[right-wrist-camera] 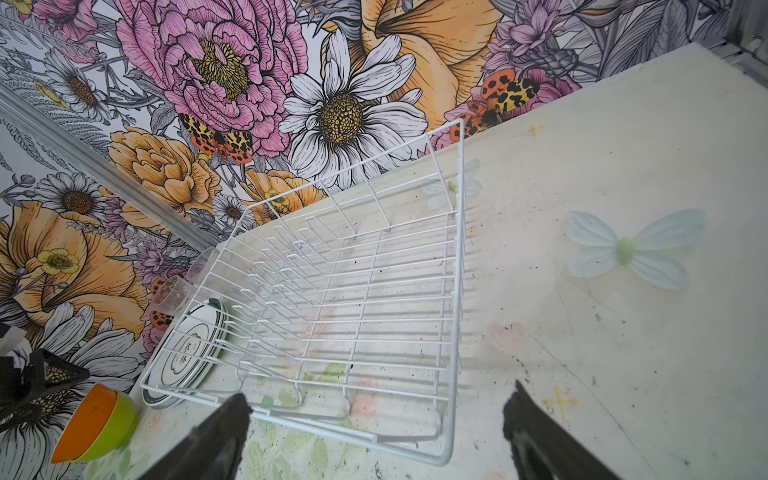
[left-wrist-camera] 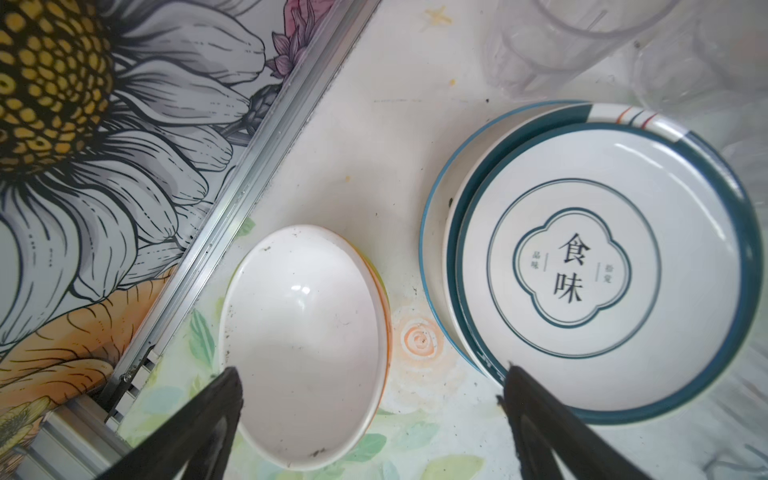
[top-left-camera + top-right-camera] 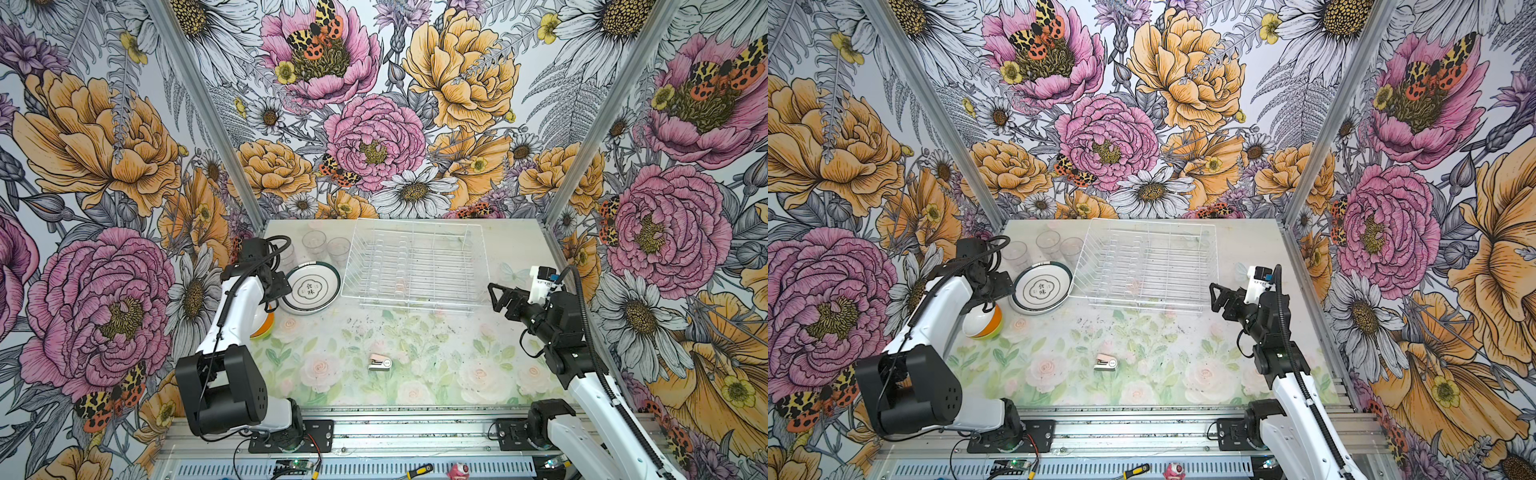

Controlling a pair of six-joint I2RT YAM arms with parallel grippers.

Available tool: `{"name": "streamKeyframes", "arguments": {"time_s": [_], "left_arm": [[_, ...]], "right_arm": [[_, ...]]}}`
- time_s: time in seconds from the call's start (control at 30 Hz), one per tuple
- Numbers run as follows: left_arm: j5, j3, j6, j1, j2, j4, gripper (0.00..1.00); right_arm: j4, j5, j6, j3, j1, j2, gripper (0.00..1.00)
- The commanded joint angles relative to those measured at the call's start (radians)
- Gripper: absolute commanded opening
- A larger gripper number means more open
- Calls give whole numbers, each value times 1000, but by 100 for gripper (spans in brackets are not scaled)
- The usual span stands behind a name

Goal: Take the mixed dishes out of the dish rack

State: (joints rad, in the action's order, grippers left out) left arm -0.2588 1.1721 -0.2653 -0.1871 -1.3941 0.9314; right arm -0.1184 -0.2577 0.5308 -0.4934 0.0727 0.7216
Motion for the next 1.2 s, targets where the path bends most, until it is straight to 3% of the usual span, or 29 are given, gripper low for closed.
{"name": "streamKeyframes", "arguments": {"time_s": [0.0, 0.2, 0.33, 0.43, 0.7, 0.8, 0.97, 1.03, 1.17], "left_arm": [[41, 27, -20, 47, 78, -12, 99], [-20, 3, -120, 238, 209, -111, 99], [-88, -145, -174, 368, 273, -369, 99], [-97, -253, -184, 400, 284, -570, 99], [-147, -455, 15, 393, 268, -930, 99], [-80, -529, 45, 353, 238, -1063, 99], [42, -564, 20, 283, 193, -1137, 99], [103, -593, 70, 273, 196, -1190, 99], [97, -731, 186, 269, 216, -1436, 99]], "right_arm": [[23, 95, -5, 14, 1, 4, 97], [24, 197, 0, 30, -2, 12, 96], [47, 338, -35, 68, -5, -10, 96], [121, 437, -81, 126, -4, -39, 96], [305, 580, -139, 257, -4, -120, 95], [353, 598, -166, 271, -5, -119, 95], [394, 649, -217, 274, -8, -94, 96], [419, 672, -233, 279, -16, -63, 96], [482, 685, -230, 279, -31, 33, 96]]}}
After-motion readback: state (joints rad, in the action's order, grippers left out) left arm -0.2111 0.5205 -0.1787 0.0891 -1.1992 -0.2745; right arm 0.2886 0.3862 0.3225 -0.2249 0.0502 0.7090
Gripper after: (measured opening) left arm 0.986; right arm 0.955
